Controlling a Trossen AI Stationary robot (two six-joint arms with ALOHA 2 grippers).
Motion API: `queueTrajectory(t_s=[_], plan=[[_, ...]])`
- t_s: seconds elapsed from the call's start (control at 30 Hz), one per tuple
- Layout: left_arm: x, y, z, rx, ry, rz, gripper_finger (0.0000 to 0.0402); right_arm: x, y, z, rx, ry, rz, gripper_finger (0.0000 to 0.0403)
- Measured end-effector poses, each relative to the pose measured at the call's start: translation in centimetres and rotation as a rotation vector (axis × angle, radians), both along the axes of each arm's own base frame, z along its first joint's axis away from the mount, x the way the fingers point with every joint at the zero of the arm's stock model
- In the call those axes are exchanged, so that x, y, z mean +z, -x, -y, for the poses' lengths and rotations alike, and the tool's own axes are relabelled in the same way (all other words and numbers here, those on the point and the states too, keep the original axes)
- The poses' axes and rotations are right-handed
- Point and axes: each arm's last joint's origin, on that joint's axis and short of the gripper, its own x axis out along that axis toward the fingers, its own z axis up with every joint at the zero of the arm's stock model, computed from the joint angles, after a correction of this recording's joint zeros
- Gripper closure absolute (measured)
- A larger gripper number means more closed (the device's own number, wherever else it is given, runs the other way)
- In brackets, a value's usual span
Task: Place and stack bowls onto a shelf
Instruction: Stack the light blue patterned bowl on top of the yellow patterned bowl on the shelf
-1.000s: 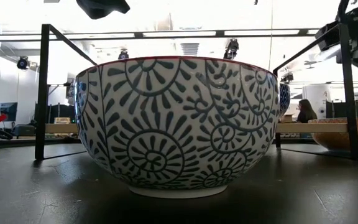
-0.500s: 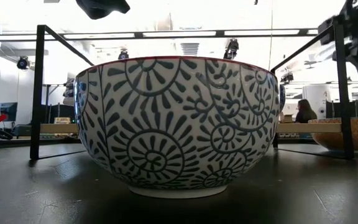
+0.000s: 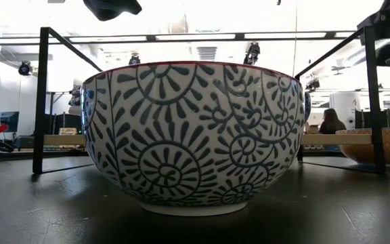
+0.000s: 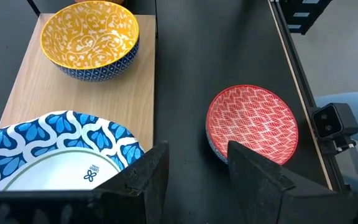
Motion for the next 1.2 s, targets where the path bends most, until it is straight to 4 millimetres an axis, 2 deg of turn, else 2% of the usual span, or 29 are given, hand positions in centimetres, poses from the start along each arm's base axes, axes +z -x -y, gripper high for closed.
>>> queueTrajectory(t_s=[0.43,0.8,1.2], plan=[[0.0,0.0,0.0,0.002,0.003,0.001,0.0256,-2.5,0.1,0.1,0.048,0.07,-0.107,0.0289],[0.1,-0.1,0.0,0.003,0.007,0.009,0.0256,-2.6,-0.1,0.1,0.061,0.111,-0.073,0.0289],[0.1,-0.1,0.0,0.003,0.007,0.009,0.0256,-4.2,-0.1,0.2,0.056,0.11,-0.02,0.0289]])
